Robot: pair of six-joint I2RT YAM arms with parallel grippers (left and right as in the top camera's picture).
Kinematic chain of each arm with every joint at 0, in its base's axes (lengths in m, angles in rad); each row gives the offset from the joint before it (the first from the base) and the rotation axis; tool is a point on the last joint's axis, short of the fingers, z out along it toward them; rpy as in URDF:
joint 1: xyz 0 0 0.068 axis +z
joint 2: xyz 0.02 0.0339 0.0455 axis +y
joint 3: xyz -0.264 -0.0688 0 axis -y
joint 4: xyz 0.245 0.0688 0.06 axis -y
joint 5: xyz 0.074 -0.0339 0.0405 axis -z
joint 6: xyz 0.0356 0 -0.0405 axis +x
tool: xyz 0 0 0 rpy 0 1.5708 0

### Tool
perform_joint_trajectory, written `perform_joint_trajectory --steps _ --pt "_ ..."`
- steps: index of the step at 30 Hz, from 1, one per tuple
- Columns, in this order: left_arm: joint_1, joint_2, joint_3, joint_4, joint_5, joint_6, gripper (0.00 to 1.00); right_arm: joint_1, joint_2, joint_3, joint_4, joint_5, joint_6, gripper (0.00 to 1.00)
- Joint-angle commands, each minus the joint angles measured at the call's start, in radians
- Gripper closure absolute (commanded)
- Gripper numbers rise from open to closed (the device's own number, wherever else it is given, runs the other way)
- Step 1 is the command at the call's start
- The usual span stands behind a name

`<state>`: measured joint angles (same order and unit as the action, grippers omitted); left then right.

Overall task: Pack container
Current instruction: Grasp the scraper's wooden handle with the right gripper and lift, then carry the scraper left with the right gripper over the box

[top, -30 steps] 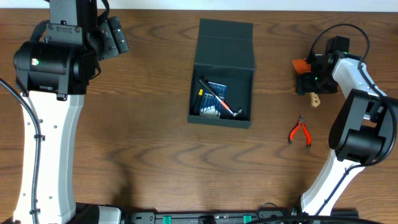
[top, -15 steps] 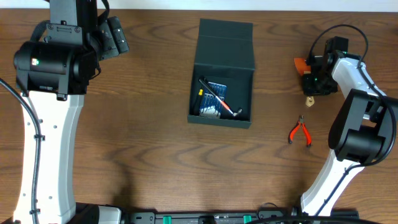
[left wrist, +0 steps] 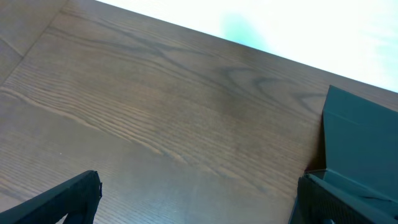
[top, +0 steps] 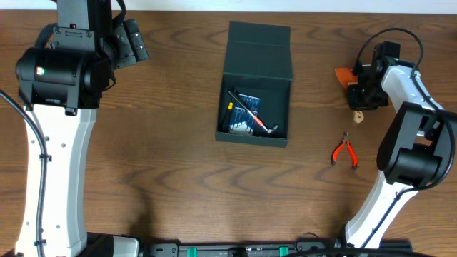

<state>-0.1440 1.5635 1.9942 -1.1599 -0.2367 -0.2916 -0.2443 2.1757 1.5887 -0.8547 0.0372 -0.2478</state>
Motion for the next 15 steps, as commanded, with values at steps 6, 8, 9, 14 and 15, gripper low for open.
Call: perform_joint_trajectory --steps 6,8,9,14,15 --pt "0.005 -0.005 0.006 -0.003 -0.011 -0.002 0.02 0.022 0.027 0.182 -0.115 -0.009 0.031 0.99" --pt "0.005 -0.005 0.006 -0.003 -0.011 -0.002 0.02 0.031 0.027 0.247 -0.161 -0.016 0.035 0.99" --pt "0.005 -0.005 0.006 -0.003 -0.011 -0.002 0.01 0.036 0.027 0.279 -0.185 -0.022 0.035 0.98" --pt "0.005 -0.005 0.006 -0.003 -0.012 -0.002 0.01 0.061 0.027 0.438 -0.294 -0.044 0.05 0.99" --pt "0.005 -0.005 0.006 -0.003 -0.012 -0.002 0.01 0.067 0.027 0.466 -0.315 -0.058 0.05 0.99"
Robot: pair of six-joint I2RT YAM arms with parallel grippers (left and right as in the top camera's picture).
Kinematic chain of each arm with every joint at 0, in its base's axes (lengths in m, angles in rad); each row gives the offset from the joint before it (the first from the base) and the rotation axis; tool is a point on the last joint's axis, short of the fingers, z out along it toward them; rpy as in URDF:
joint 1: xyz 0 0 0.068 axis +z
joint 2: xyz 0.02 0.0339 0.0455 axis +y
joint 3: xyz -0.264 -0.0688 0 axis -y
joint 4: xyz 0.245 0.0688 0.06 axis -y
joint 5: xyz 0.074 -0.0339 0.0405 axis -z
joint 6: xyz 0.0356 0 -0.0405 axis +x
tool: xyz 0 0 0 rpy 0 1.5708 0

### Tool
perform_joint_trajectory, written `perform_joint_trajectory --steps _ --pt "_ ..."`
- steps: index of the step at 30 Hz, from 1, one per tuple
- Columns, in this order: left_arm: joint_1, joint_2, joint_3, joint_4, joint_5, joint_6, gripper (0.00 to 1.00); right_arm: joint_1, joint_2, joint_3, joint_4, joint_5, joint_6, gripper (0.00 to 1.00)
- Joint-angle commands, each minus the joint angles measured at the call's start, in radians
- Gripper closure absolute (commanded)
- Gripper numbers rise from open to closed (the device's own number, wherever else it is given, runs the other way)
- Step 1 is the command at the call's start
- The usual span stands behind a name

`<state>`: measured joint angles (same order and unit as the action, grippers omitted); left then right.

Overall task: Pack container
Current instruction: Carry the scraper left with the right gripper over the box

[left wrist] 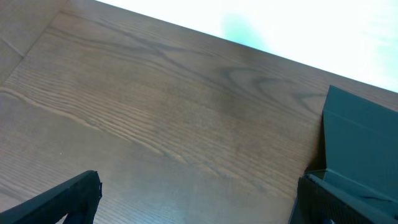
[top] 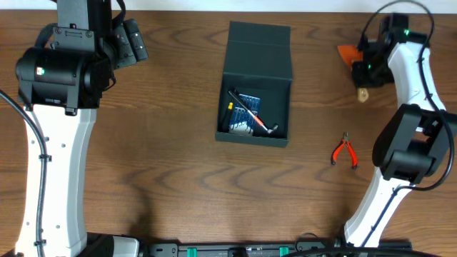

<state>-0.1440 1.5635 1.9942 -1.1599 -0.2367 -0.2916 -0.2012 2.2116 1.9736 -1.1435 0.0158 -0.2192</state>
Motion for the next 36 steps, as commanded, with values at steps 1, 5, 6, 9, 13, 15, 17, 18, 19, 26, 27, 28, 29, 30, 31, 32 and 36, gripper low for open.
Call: perform_joint_trajectory --steps 1,5,6,9,13,15,17,18,19,26,27,28,29,30,31,32,36 --pt "0.005 -0.005 0.006 -0.003 -0.011 -0.002 0.01 0.032 -0.009 0.113 -0.052 -0.05 0.021 0.99" --pt "0.005 -0.005 0.006 -0.003 -0.011 -0.002 0.02 0.072 -0.009 0.212 -0.134 -0.071 0.02 0.99" --pt "0.005 -0.005 0.006 -0.003 -0.011 -0.002 0.02 0.085 -0.009 0.232 -0.151 -0.073 0.019 0.99" --pt "0.005 -0.005 0.006 -0.003 -0.012 -0.002 0.01 0.134 -0.009 0.287 -0.203 -0.074 0.002 0.99" --pt "0.005 -0.005 0.006 -0.003 -0.011 -0.002 0.01 0.211 -0.009 0.346 -0.256 -0.074 0.002 0.99" --pt "0.005 -0.005 0.006 -0.003 -0.011 -0.002 0.01 0.255 -0.009 0.369 -0.283 -0.074 0.003 0.99" --pt "0.005 -0.005 0.006 -0.003 -0.011 -0.002 0.01 0.299 -0.009 0.385 -0.309 -0.073 0.021 0.99" --pt "0.005 -0.005 0.006 -0.003 -0.011 -0.002 0.02 0.322 -0.009 0.389 -0.32 -0.074 0.039 0.99" --pt "0.005 -0.005 0.006 -0.003 -0.011 -0.002 0.01 0.351 -0.009 0.389 -0.335 -0.074 0.062 0.99" --pt "0.005 -0.005 0.006 -0.003 -0.011 -0.002 0.02 0.491 -0.009 0.389 -0.418 -0.073 0.092 0.99" --pt "0.005 -0.005 0.006 -0.003 -0.011 -0.002 0.01 0.508 -0.009 0.388 -0.43 -0.073 0.092 0.99" --pt "0.005 -0.005 0.006 -0.003 -0.011 -0.002 0.01 0.521 -0.009 0.388 -0.442 -0.073 0.092 0.99" --pt "0.005 -0.005 0.006 -0.003 -0.011 -0.002 0.01 0.536 -0.009 0.388 -0.454 -0.073 0.092 0.99" --pt "0.005 -0.005 0.006 -0.003 -0.012 -0.002 0.01 0.549 -0.009 0.388 -0.465 -0.073 0.092 0.99" --pt "0.005 -0.005 0.006 -0.003 -0.012 -0.002 0.01 0.56 -0.009 0.388 -0.473 -0.073 0.092 0.99" --pt "0.005 -0.005 0.006 -0.003 -0.011 -0.002 0.01 0.571 -0.009 0.388 -0.483 -0.073 0.092 0.99" --pt "0.005 -0.005 0.006 -0.003 -0.012 -0.002 0.02 0.599 -0.008 0.388 -0.525 -0.073 0.092 0.99"
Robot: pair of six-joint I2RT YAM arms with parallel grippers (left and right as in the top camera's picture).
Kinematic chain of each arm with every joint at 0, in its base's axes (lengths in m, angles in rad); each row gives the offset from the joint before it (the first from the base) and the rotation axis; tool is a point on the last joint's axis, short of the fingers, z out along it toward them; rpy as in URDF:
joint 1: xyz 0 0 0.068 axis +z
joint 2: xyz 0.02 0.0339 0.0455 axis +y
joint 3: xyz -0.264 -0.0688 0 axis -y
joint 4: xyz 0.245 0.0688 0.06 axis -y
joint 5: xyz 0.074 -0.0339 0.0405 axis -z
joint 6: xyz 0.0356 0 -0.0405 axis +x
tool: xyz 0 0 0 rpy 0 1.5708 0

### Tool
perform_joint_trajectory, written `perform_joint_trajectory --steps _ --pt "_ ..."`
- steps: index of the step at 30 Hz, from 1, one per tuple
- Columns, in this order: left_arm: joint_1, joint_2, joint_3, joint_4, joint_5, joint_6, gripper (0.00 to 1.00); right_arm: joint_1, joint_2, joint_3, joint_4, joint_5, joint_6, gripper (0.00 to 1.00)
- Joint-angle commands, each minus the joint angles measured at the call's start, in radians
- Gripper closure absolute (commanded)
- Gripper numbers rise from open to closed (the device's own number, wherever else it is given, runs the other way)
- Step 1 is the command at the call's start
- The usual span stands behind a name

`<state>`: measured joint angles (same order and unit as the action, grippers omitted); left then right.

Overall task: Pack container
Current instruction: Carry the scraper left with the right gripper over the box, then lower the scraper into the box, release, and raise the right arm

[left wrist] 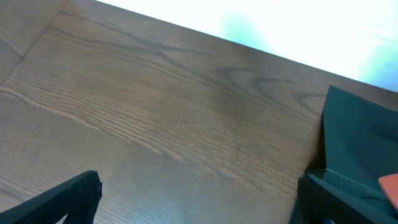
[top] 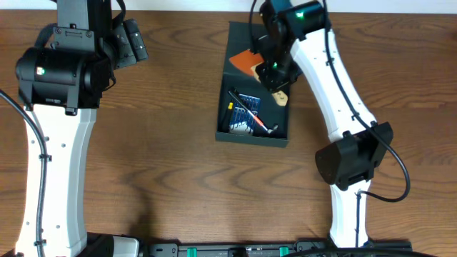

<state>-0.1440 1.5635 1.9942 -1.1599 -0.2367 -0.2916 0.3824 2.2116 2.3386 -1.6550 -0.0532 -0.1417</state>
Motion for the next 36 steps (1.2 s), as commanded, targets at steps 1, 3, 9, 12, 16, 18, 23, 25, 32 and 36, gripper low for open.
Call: perform_joint_trajectory --steps 1,3,9,12,16,18,23,25,32,36 --pt "0.005 -0.005 0.006 -0.003 -0.011 -0.002 0.01 0.019 -0.008 0.023 -0.021 -0.004 0.014 0.99" --pt "0.005 -0.005 0.006 -0.003 -0.011 -0.002 0.02 0.021 -0.008 0.023 -0.037 -0.004 0.014 0.99" --pt "0.005 -0.005 0.006 -0.003 -0.012 -0.002 0.01 0.021 -0.008 0.001 -0.043 -0.005 0.015 0.99" --pt "0.005 -0.005 0.006 -0.003 -0.011 -0.002 0.02 0.021 -0.008 -0.031 -0.038 -0.005 0.015 0.99" --pt "0.005 -0.005 0.006 -0.003 -0.011 -0.002 0.01 0.021 -0.008 -0.102 -0.005 -0.005 0.014 0.99" --pt "0.005 -0.005 0.006 -0.003 -0.012 -0.002 0.01 0.021 -0.008 -0.14 0.014 -0.005 0.015 0.99" --pt "0.005 -0.005 0.006 -0.003 -0.011 -0.002 0.02 0.021 -0.008 -0.245 0.069 -0.005 0.014 0.99" --pt "0.005 -0.005 0.006 -0.003 -0.011 -0.002 0.01 0.023 -0.008 -0.277 0.087 -0.005 0.014 0.99" --pt "0.005 -0.005 0.006 -0.003 -0.011 -0.002 0.01 0.025 -0.008 -0.391 0.171 -0.017 0.015 0.99" --pt "0.005 -0.005 0.006 -0.003 -0.011 -0.002 0.02 0.025 -0.008 -0.446 0.214 -0.034 0.018 0.98"
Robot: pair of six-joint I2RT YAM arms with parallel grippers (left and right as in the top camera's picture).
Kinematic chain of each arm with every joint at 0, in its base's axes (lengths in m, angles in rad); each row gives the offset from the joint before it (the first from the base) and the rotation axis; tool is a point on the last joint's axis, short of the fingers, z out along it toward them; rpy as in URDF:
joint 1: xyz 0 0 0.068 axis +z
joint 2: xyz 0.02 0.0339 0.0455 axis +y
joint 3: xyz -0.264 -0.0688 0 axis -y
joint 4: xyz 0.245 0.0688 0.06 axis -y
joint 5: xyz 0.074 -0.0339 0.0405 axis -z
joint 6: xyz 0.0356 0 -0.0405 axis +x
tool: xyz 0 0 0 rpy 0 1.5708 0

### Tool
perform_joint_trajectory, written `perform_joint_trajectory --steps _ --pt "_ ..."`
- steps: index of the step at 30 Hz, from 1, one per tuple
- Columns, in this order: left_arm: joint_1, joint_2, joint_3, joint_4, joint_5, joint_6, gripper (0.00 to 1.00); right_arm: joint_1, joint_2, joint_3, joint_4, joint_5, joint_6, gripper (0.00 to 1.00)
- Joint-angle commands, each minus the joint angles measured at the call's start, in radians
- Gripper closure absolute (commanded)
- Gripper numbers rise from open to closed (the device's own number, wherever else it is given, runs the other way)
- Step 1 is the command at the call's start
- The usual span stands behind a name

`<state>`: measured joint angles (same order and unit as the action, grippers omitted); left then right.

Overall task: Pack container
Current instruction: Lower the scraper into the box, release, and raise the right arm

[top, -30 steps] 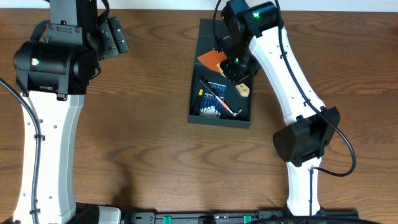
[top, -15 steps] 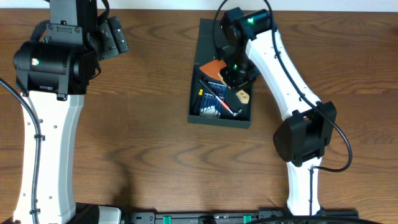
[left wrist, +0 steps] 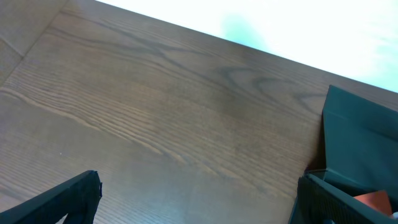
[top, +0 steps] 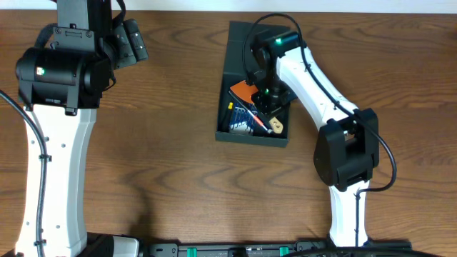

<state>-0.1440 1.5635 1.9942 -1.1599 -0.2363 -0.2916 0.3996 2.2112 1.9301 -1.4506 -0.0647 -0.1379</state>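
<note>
The open dark box (top: pixel 230 133) sits mid-table with its lid (top: pixel 258 51) folded back. Inside lie a blue packet (top: pixel 245 108), a black pen and a red-handled tool (top: pixel 265 126). My right gripper (top: pixel 266 100) reaches down into the box, shut on an orange tool (top: pixel 242 91) whose tan end (top: pixel 278 127) points to the box's front right corner. The orange end shows by the box (left wrist: pixel 360 134) in the left wrist view, marked here as orange tool (left wrist: pixel 372 200). My left gripper (left wrist: pixel 199 202) hangs open over bare wood at the far left, also seen as left gripper (top: pixel 133 41).
The right arm (top: pixel 321 78) stretches from the front right across the table to the box. The left arm's white column (top: pixel 53 164) stands along the left side. The table's far edge (left wrist: pixel 249 43) runs behind the box.
My right gripper, with the orange tool, was over the lid and back of the box; now it is lower, inside the compartment over the blue packet. The left arm has not moved.
My right gripper was shut on the orange tool at the far right of the table, red pliers lying nearer the front. Then it held the tool further back. Later it was over the box's lid, and now it is down in the box.
</note>
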Motion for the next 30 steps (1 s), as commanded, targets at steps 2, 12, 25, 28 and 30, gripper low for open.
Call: perform_joint_trajectory --steps 2,12,25,28,30 --pt "0.005 -0.005 0.006 -0.003 -0.012 -0.002 0.01 0.009 -0.008 -0.054 0.019 -0.028 0.014 0.99" --pt "0.005 -0.005 0.006 -0.003 -0.012 -0.002 0.01 0.031 -0.008 -0.079 0.03 -0.034 0.013 0.99" --pt "0.005 -0.005 0.006 -0.003 -0.012 -0.002 0.02 0.073 -0.008 -0.079 0.045 -0.034 0.009 0.62" --pt "0.005 -0.005 0.006 -0.003 -0.012 -0.002 0.02 0.074 -0.008 -0.079 0.045 -0.034 0.01 0.56" --pt "0.005 -0.005 0.006 -0.003 -0.012 -0.002 0.02 0.074 -0.008 -0.079 0.045 -0.034 0.01 0.51"
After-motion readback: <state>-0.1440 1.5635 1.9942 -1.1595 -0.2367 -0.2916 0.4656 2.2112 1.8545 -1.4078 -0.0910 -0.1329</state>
